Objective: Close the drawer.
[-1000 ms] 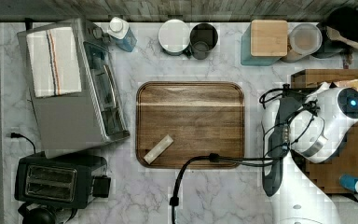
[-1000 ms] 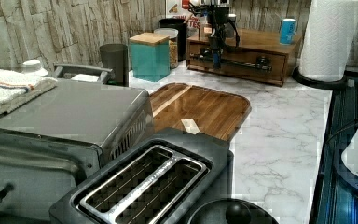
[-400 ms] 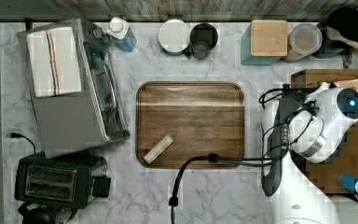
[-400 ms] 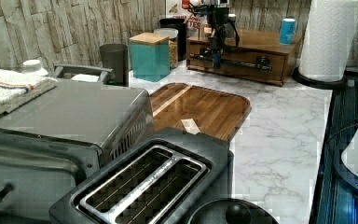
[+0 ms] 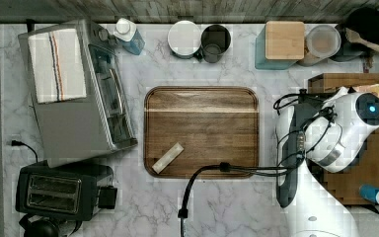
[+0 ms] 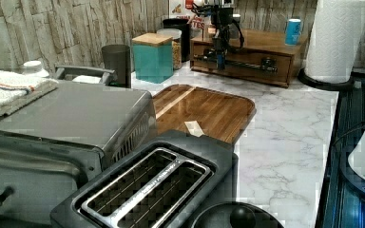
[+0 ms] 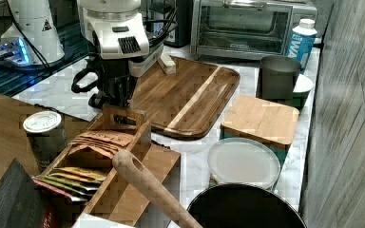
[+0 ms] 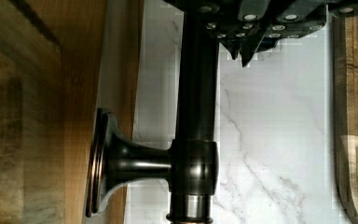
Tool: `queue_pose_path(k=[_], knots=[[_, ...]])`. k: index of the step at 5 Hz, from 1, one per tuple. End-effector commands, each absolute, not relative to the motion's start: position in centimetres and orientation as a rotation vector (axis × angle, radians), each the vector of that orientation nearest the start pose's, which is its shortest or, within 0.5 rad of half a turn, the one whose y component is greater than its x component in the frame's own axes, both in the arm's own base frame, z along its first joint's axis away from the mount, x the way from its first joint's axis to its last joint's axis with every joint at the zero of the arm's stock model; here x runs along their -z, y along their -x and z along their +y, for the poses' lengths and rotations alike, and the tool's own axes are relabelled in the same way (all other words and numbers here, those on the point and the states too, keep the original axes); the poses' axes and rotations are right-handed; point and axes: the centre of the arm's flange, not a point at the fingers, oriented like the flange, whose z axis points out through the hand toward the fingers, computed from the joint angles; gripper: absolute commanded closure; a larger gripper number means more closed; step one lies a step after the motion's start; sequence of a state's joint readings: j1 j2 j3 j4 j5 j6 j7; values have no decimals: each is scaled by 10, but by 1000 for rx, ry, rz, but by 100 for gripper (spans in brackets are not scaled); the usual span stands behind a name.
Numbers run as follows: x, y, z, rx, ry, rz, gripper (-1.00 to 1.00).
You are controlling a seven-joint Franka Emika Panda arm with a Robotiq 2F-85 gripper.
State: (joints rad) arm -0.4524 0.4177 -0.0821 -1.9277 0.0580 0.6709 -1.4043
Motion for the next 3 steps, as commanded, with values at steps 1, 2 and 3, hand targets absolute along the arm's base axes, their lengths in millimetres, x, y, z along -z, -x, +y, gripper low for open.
queue_pose_path(k=[1,2,3], knots=[[-334,-485,-426,84,3224,164,100],[-334,-485,-426,84,3224,164,100],[-334,-485,-426,84,3224,165,100]])
